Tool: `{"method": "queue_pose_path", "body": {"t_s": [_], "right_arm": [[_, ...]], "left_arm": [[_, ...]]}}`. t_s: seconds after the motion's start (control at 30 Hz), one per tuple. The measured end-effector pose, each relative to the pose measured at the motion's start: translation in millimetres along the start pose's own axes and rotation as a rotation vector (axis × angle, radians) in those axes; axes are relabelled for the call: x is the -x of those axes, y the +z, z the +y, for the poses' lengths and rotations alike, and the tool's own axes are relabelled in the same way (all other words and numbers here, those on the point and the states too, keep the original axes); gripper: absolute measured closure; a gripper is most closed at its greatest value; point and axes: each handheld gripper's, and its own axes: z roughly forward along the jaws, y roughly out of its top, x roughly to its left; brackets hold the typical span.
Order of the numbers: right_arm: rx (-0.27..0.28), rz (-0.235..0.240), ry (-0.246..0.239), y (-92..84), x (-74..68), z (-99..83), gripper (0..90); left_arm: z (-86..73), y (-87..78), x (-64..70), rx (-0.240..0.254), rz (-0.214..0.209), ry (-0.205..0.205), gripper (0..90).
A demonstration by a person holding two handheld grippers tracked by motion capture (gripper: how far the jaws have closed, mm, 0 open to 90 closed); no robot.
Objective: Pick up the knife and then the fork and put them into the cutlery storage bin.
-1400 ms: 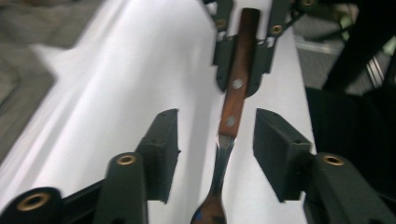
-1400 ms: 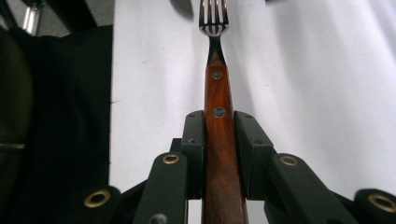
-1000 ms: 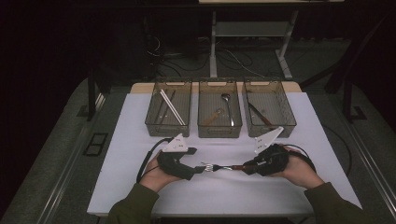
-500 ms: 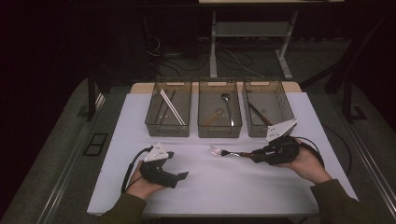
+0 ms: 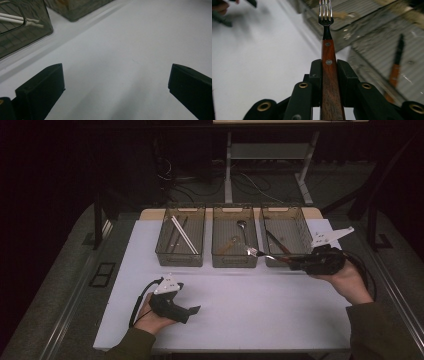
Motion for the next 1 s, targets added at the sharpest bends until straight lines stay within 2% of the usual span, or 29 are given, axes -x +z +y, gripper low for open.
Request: {"method": "queue_pose_path", "body": {"t_s": [0.27,0.43,0.73,1.0], "right_arm": [[0.021,-0.144,0.136,-10.1,38.4,6.2,75.2],[0.019,-0.233,0.220,-8.1,59.5,7.7,75.2],[-0.025,-0.306,0.298,12.6,84.1,9.1,75.1],[-0.094,-0.331,0.337,48.1,95.3,10.8,75.1]], "left_arm": [[-0.1,1.7,1.1,-0.003,0.001,-0.006,0.0],[1.1,2.8,2.2,-0.004,0.001,-0.001,0.0],[0.4,4.2,2.5,-0.012,-0.007,0.001,0.0],[0.4,5.9,3.5,-0.022,-0.019,0.009,0.0]]}}
